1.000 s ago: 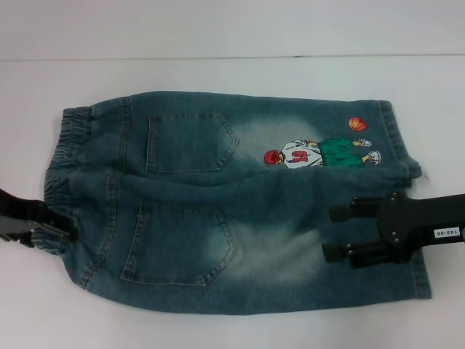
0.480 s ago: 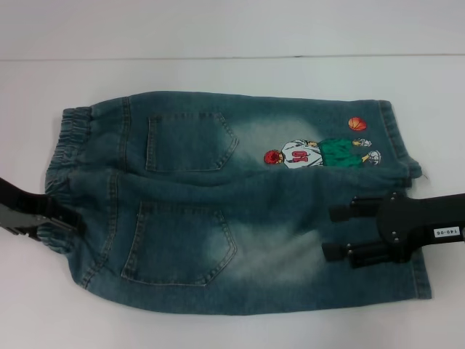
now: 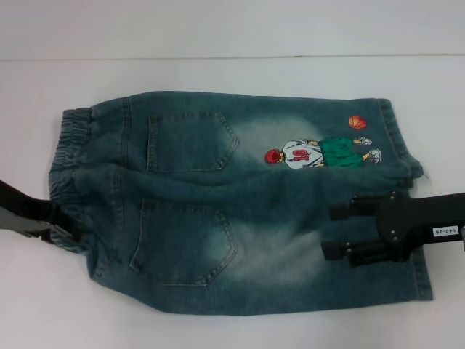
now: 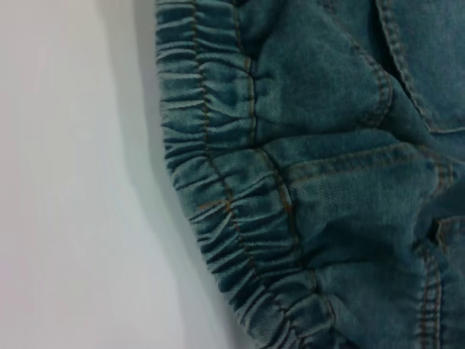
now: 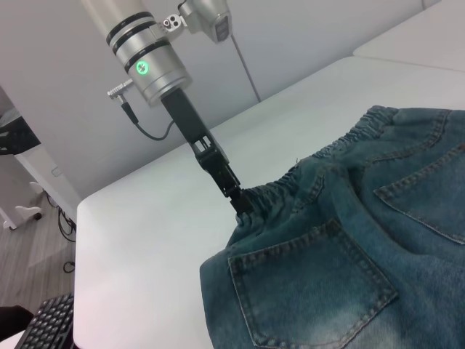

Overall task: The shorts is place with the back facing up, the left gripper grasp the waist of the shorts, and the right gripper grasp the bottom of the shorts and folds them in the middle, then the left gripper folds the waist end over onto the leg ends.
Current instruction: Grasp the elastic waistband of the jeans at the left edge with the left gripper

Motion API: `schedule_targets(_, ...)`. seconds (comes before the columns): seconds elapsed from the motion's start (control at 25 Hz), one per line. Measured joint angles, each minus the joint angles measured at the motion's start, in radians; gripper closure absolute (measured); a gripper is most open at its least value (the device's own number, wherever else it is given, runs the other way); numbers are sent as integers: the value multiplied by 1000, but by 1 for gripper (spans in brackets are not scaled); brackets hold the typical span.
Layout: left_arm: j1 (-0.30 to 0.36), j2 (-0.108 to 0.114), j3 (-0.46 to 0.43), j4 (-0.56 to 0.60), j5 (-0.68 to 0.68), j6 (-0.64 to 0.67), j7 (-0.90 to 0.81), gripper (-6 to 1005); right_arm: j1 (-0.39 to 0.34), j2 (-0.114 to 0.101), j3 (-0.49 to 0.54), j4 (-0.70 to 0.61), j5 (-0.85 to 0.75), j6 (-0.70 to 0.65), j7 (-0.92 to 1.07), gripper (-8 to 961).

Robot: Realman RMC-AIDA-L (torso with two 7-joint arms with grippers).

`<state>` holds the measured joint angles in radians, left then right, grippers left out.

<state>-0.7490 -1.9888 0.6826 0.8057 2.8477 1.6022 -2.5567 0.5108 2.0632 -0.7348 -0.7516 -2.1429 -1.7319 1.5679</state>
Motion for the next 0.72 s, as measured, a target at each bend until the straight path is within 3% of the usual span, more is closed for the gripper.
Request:
schedule_targets(0.56, -3, -11, 0, 2, -4, -13, 6, 916, -6, 0, 2, 1, 0, 0, -3, 69)
schedule_targets(0.72, -2, -13, 0, 3, -3, -13, 15, 927, -6, -1, 3, 1, 0, -3, 0, 69)
